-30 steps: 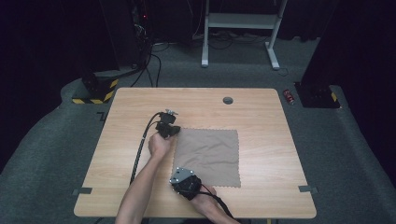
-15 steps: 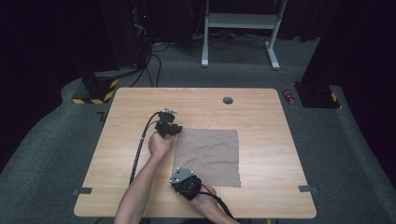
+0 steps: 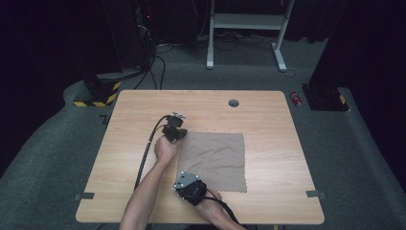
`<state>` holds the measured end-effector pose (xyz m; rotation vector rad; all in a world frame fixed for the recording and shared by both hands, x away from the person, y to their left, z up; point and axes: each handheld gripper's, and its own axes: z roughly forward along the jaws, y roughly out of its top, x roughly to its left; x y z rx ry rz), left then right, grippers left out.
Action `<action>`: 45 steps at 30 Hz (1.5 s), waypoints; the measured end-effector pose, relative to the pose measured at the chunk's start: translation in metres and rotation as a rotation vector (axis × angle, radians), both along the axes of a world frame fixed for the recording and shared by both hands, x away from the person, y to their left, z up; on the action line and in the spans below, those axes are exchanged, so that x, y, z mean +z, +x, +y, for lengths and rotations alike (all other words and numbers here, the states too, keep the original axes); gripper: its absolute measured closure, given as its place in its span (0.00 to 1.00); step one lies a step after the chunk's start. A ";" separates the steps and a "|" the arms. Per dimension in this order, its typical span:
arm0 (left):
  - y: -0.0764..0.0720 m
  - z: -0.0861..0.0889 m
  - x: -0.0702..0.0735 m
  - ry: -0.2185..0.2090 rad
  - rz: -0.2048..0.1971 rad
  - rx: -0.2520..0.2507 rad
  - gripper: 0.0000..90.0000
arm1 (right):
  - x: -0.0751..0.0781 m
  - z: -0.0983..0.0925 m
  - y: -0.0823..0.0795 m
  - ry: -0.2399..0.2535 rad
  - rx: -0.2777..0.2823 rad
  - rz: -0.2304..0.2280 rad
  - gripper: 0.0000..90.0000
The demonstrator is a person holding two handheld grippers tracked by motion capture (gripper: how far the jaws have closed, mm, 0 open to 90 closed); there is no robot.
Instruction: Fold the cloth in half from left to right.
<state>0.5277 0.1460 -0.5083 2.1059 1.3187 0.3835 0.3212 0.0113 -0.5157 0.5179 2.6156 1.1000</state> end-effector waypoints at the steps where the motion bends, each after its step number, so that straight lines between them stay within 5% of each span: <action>1: 0.000 0.001 0.000 -0.008 0.005 0.000 1.00 | 0.001 0.000 0.000 0.002 -0.001 0.000 1.00; 11: -0.001 0.015 0.016 -0.071 -0.008 0.007 1.00 | 0.006 -0.002 0.000 0.024 0.001 0.003 1.00; 24: -0.007 0.045 0.029 -0.076 0.004 0.021 1.00 | 0.017 0.009 -0.003 0.069 0.036 0.021 1.00; 33: -0.016 0.062 0.045 -0.085 -0.027 0.032 1.00 | 0.029 0.019 -0.005 0.113 0.066 0.021 1.00; 45: -0.010 0.032 0.032 -0.109 -0.032 0.004 1.00 | 0.022 -0.009 -0.005 0.130 0.008 0.036 1.00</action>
